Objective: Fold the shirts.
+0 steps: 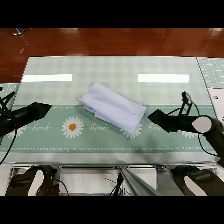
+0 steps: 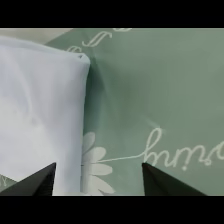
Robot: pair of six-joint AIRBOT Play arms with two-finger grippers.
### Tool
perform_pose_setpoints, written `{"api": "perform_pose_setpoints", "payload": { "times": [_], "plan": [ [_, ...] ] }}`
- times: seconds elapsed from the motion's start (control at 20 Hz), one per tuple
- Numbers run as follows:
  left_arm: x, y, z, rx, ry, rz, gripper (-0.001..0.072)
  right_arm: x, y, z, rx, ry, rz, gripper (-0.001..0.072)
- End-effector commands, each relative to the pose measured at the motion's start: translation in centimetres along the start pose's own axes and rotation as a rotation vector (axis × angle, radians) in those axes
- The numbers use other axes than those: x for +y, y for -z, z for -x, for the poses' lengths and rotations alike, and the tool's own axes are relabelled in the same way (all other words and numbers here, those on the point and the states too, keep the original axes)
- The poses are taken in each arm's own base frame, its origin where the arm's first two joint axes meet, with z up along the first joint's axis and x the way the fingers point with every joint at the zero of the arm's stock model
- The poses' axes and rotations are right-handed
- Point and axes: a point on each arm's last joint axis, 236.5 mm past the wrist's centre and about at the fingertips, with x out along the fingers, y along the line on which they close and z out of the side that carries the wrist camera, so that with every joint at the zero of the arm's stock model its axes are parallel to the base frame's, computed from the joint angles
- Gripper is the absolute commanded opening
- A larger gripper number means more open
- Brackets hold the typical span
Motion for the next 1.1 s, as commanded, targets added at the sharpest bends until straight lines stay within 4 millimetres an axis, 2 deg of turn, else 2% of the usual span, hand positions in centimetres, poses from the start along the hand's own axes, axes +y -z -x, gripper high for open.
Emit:
{"api": "perform_pose_setpoints", "payload": {
  "times": [0.0, 0.15, 0.3, 0.4, 0.45, 0.5, 0.55, 0.6, 0.7, 0.8, 0.95, 1.05],
  "plan": [
    [-0.3, -0.2, 0.0, -0.009, 0.015, 0.014, 0.0022, 1.9, 1.2, -3.2, 0.044, -0.131, -0.122, 0.0619],
    [-0.6, -0.3, 0.0, -0.011, 0.025, 0.021, 0.0022, 3.1, 1.3, -5.5, 0.116, -0.168, -0.129, 0.0619],
    [-0.6, -0.3, 0.0, -0.011, 0.025, 0.021, 0.0022, 3.3, 2.0, -7.4, 0.202, -0.162, -0.128, 0.0619],
    [-0.6, -0.3, 0.0, -0.011, 0.025, 0.021, 0.0022, 4.1, 2.6, -8.2, 0.267, -0.188, -0.112, 0.0596],
    [-0.6, -0.3, 0.0, -0.011, 0.025, 0.021, 0.0022, 4.8, 2.6, -8.5, 0.286, -0.214, -0.102, 0.0558],
    [-0.6, -0.3, 0.0, -0.011, 0.025, 0.021, 0.0022, 5.7, 2.2, -8.7, 0.289, -0.244, -0.091, 0.0399],
    [-0.6, -0.3, 0.0, -0.011, 0.025, 0.021, 0.0022, 7.0, 1.6, -8.7, 0.280, -0.291, -0.069, 0.0187],
    [-0.6, -0.3, 0.0, -0.011, 0.025, 0.021, 0.0022, 8.5, 1.0, -8.3, 0.269, -0.345, -0.037, 0.0026],
    [-0.6, -0.3, 0.0, -0.011, 0.025, 0.021, 0.0022, 12.2, -0.7, -6.7, 0.247, -0.444, 0.049, 0.0022],
    [-0.6, -0.3, 0.0, -0.011, 0.025, 0.021, 0.0022, 16.5, -3.6, -4.4, 0.189, -0.516, 0.175, 0.0022],
    [-0.6, -0.3, 0.0, -0.011, 0.025, 0.021, 0.0022, 22.9, -9.0, 0.4, 0.048, -0.560, 0.343, 0.0021],
    [-0.6, -0.3, 0.0, -0.011, 0.025, 0.021, 0.0022, 25.4, -12.0, 3.4, -0.046, -0.531, 0.413, 0.0022]
  ]
}}
